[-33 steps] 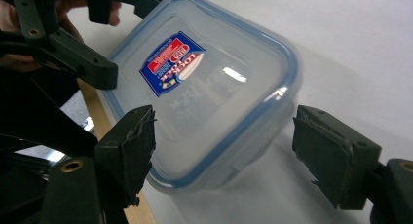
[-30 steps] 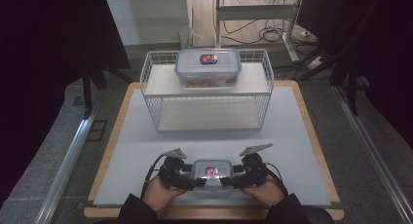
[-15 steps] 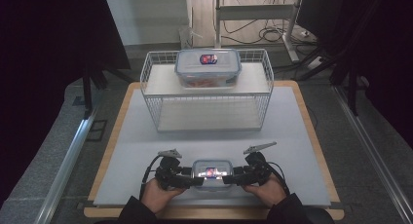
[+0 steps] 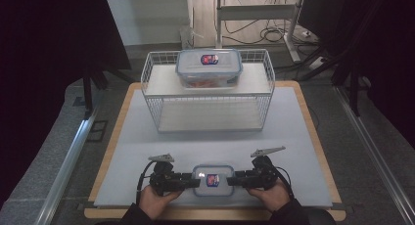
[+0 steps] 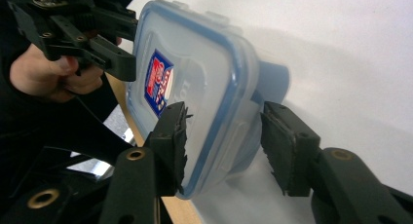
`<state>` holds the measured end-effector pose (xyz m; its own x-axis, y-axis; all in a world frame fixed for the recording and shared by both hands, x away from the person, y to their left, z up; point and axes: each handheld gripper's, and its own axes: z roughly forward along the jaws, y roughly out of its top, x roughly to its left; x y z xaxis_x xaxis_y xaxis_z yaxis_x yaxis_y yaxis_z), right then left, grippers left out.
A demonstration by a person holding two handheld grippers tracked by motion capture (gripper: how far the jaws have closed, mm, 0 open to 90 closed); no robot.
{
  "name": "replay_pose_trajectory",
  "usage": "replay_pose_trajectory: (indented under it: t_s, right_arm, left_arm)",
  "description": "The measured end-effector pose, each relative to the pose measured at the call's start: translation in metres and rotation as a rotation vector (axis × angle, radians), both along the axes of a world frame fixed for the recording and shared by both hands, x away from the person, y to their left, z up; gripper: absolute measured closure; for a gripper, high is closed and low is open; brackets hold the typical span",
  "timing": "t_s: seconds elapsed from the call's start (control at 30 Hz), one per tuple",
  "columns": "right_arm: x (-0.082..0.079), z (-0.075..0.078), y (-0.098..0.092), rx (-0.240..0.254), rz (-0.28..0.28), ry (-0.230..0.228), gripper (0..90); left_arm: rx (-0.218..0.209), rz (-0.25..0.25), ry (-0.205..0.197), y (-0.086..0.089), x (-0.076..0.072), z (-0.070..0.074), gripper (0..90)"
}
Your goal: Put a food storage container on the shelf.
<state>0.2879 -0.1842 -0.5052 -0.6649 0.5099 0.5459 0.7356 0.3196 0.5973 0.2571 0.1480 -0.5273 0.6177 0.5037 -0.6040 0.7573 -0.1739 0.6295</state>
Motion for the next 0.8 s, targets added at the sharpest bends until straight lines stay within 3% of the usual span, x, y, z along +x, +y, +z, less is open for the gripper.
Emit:
replay_pose_trajectory:
  t_s: [0.1, 0.17, 0.2, 0.3, 0.4, 0.43, 0.53, 0.8]
  right_arm:
    - [-0.001, 0.002, -0.005, 0.039, -0.025, -0.007, 62.9]
    - [-0.001, 0.009, -0.009, 0.060, -0.055, -0.051, 70.1]
    - [-0.001, 0.010, -0.010, 0.071, -0.050, -0.051, 73.5]
    - [-0.001, 0.011, -0.010, 0.079, -0.054, -0.067, 73.8]
    - [0.000, 0.011, -0.007, 0.038, -0.045, -0.084, 66.0]
    - [0.000, 0.009, -0.005, 0.014, -0.034, -0.077, 63.4]
    - [-0.001, -0.001, -0.005, 0.027, -0.018, -0.006, 55.4]
    - [0.002, -0.011, -0.010, 0.098, -0.026, 0.076, 56.7]
  left_arm:
    - [-0.017, 0.014, -0.002, 0.000, 0.001, 0.001, 54.0]
    - [-0.042, 0.014, 0.001, 0.001, 0.003, 0.001, 54.7]
    - [-0.043, 0.010, 0.008, 0.001, 0.004, 0.000, 55.1]
    - [-0.055, 0.006, 0.020, 0.003, 0.004, -0.002, 55.3]
    - [-0.056, -0.005, 0.024, 0.003, 0.005, -0.002, 56.8]
    - [-0.046, -0.007, 0.023, 0.002, 0.005, -0.003, 56.2]
    - [-0.048, -0.008, 0.030, 0.003, 0.005, -0.004, 56.0]
    - [-0.060, -0.007, 0.034, 0.004, 0.005, -0.006, 56.0]
